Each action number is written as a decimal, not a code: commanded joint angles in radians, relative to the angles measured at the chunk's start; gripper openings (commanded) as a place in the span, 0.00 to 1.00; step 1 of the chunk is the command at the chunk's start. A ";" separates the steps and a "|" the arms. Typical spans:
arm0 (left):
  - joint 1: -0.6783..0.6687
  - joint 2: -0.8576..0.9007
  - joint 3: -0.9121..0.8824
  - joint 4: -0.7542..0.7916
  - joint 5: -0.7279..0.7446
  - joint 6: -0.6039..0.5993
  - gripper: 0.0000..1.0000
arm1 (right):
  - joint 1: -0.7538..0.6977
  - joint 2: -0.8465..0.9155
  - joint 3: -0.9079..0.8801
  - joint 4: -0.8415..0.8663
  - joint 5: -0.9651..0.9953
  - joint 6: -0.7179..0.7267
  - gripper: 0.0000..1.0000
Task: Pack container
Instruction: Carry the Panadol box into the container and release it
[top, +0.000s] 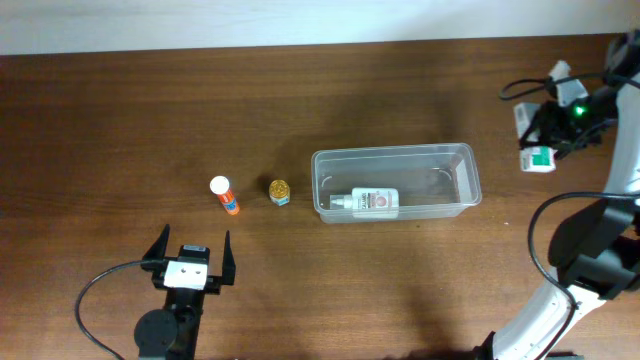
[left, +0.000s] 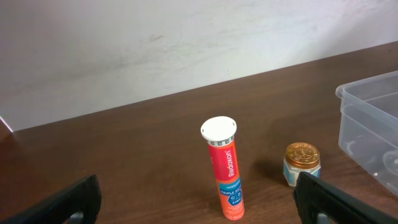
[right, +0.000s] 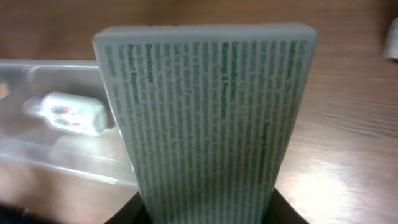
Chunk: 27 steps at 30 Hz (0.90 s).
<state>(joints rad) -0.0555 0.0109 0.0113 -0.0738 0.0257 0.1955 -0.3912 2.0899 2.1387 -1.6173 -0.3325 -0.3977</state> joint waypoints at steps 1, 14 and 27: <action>0.006 -0.005 -0.002 -0.006 -0.004 0.016 0.99 | 0.083 -0.004 0.029 -0.034 -0.053 0.015 0.36; 0.006 -0.005 -0.002 -0.006 -0.004 0.016 0.99 | 0.337 -0.004 0.019 -0.057 -0.048 0.126 0.36; 0.006 -0.005 -0.002 -0.006 -0.004 0.016 0.99 | 0.409 -0.003 0.008 -0.026 0.116 0.117 0.37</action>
<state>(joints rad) -0.0555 0.0109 0.0113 -0.0738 0.0257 0.1955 0.0048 2.0903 2.1468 -1.6413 -0.2428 -0.2852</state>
